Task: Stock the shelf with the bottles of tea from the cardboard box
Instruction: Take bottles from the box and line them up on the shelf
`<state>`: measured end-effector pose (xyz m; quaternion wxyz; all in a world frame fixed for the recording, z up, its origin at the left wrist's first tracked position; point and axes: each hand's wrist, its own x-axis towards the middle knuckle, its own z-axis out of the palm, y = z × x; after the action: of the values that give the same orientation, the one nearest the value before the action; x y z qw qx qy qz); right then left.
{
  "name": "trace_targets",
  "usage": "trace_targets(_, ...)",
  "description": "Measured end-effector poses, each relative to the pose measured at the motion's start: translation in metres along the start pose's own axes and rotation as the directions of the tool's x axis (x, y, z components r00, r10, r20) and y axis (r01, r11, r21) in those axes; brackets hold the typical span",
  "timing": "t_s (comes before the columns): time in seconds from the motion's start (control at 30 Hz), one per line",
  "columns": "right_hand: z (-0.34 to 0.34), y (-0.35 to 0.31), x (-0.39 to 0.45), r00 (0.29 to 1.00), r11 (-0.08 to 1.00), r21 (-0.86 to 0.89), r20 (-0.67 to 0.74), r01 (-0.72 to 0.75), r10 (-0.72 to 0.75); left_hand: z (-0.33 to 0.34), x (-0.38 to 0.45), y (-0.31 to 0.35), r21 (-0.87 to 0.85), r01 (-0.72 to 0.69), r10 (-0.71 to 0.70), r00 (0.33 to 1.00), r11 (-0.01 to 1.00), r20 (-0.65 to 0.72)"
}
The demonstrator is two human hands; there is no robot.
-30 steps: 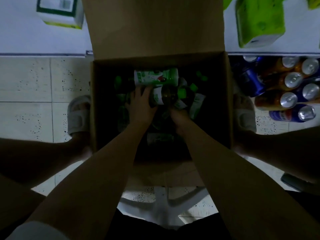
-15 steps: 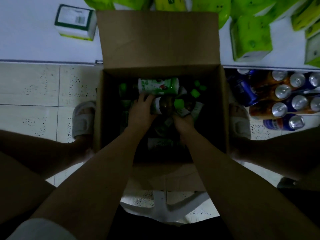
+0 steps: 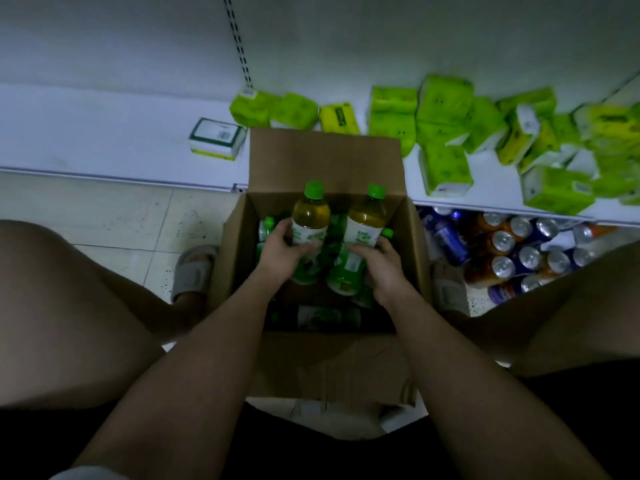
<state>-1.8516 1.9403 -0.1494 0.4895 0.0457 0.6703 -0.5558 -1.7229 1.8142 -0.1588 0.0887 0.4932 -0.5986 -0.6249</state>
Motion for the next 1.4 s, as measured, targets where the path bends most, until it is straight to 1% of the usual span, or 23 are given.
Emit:
trace_targets(0.13,0.0,-0.04,-0.028,0.986,0.992,0.039,0.108,0.121,-0.125,-0.012,-0.02,0.043,-0.094,-0.118,0.116,0.993,0.989,-0.027)
trace_targets(0.2,0.0,-0.059,-0.042,0.97,0.98,0.091,0.15,0.179,-0.191,-0.019,-0.03,0.058,-0.122,-0.174,0.17,0.984,0.977,-0.044)
trace_targets(0.33,0.004,-0.089,-0.07,0.917,0.943,0.252,0.278,0.217,-0.285,-0.031,-0.051,0.084,-0.181,-0.266,0.267,0.964,0.947,-0.017)
trace_targets(0.47,0.01,-0.103,-0.101,0.866,0.913,0.331,0.351,0.239,-0.355,-0.036,-0.069,0.098,-0.369,-0.291,0.329,0.944,0.882,0.04)
trace_targets(0.53,0.012,-0.103,-0.111,0.844,0.888,0.353,0.338,0.296,-0.416,-0.038,-0.076,0.103,-0.43,-0.289,0.335,0.942,0.856,0.034)
trace_targets(0.63,0.013,-0.102,-0.123,0.829,0.862,0.363,0.306,0.354,-0.469,-0.04,-0.09,0.111,-0.448,-0.304,0.355,0.935,0.841,0.031)
trace_targets(0.77,0.01,-0.099,-0.128,0.832,0.892,0.345,0.37,0.291,-0.414,-0.042,-0.101,0.12,-0.51,-0.263,0.325,0.945,0.819,0.035)
trace_targets(0.9,0.008,-0.097,-0.129,0.861,0.92,0.339,0.388,0.197,-0.327,-0.041,-0.106,0.127,-0.581,-0.182,0.276,0.958,0.793,0.078)
trace_targets(1.0,0.011,-0.091,-0.129,0.865,0.918,0.35,0.385,0.186,-0.322,-0.037,-0.109,0.128,-0.59,-0.162,0.283,0.952,0.791,0.119)
trace_targets(1.07,0.014,-0.089,-0.131,0.877,0.93,0.319,0.377,0.181,-0.3,-0.033,-0.111,0.13,-0.571,-0.196,0.305,0.947,0.797,0.1)
trace_targets(1.13,0.017,-0.09,-0.133,0.894,0.95,0.258,0.36,0.179,-0.266,-0.031,-0.113,0.135,-0.531,-0.271,0.345,0.938,0.803,0.044)
trace_targets(1.2,0.02,-0.097,-0.137,0.904,0.944,0.254,0.316,0.212,-0.288,-0.03,-0.112,0.142,-0.469,-0.345,0.386,0.922,0.813,-0.009)
trace_targets(1.27,0.021,-0.109,-0.138,0.911,0.926,0.273,0.246,0.262,-0.331,-0.031,-0.112,0.154,-0.425,-0.383,0.411,0.911,0.82,-0.029)
trace_targets(1.33,0.02,-0.126,-0.144,0.879,0.89,0.275,0.216,0.363,-0.425,-0.033,-0.113,0.171,-0.412,-0.411,0.444,0.896,0.813,-0.016)
trace_targets(1.4,0.017,-0.145,-0.155,0.826,0.855,0.239,0.239,0.46,-0.511,-0.038,-0.119,0.194,-0.407,-0.452,0.496,0.869,0.794,0.002)
